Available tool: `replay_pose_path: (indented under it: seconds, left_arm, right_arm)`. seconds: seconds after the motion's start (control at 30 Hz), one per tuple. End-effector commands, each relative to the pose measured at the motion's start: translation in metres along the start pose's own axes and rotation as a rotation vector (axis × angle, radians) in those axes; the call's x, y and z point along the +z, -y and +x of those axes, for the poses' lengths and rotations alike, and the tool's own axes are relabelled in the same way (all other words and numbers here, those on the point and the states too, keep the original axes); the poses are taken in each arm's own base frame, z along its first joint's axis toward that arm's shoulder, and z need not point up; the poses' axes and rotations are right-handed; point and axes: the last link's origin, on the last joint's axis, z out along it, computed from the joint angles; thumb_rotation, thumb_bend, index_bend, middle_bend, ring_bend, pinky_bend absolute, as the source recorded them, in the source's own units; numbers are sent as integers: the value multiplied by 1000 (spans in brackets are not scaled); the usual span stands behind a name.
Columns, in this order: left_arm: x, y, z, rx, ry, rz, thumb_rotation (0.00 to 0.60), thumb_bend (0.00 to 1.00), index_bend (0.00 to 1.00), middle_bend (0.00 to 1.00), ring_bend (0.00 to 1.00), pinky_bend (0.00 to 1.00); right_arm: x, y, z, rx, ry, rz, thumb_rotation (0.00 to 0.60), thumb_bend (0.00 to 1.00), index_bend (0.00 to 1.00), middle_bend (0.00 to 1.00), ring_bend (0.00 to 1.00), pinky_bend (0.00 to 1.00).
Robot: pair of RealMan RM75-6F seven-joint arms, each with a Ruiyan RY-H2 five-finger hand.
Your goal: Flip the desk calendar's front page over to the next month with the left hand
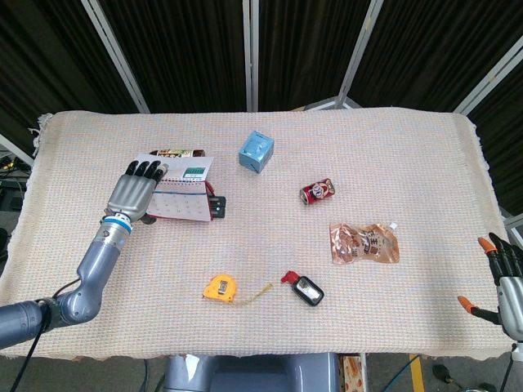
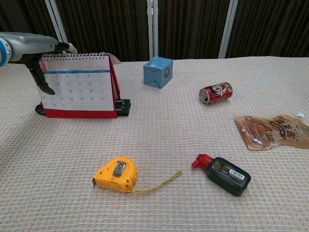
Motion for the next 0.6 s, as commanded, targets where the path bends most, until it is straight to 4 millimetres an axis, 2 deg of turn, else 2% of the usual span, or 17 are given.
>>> replay_pose_path:
  seconds: [0.03,0.2,0.3,0.37,0.5,0.6]
  left_arm:
    - [-7,5,4,-25,-31,-9,600,65,0,0,0,39]
    - [-20,15,12,-73,-85,-7,600,69,0,0,0,5]
    - [-38,21,14,-116,-158,-16,600,74,0,0,0,0]
    - [-58,27,11,-128,-220,-20,600,82,0,0,0,0]
    - [-109,43,-17,-139,-266,3,600,84,0,0,0,0]
    - [-140,55,-38,-97,-295,31,600,83,0,0,0,0]
  right_arm:
    - [-1,2,0,-1,0,6,600,53,0,0,0,0]
    - [-2,6,0,-4,-5,22,600,53,0,0,0,0]
    - [-3,7,0,-7,-5,25,600,54,0,0,0,0]
    - [-3,7,0,-10,-5,26,600,53,0,0,0,0]
    - [-2,6,-2,-14,0,20,600,54,0,0,0,0]
    - [-1,6,-5,-19,1,16,600,54,0,0,0,0]
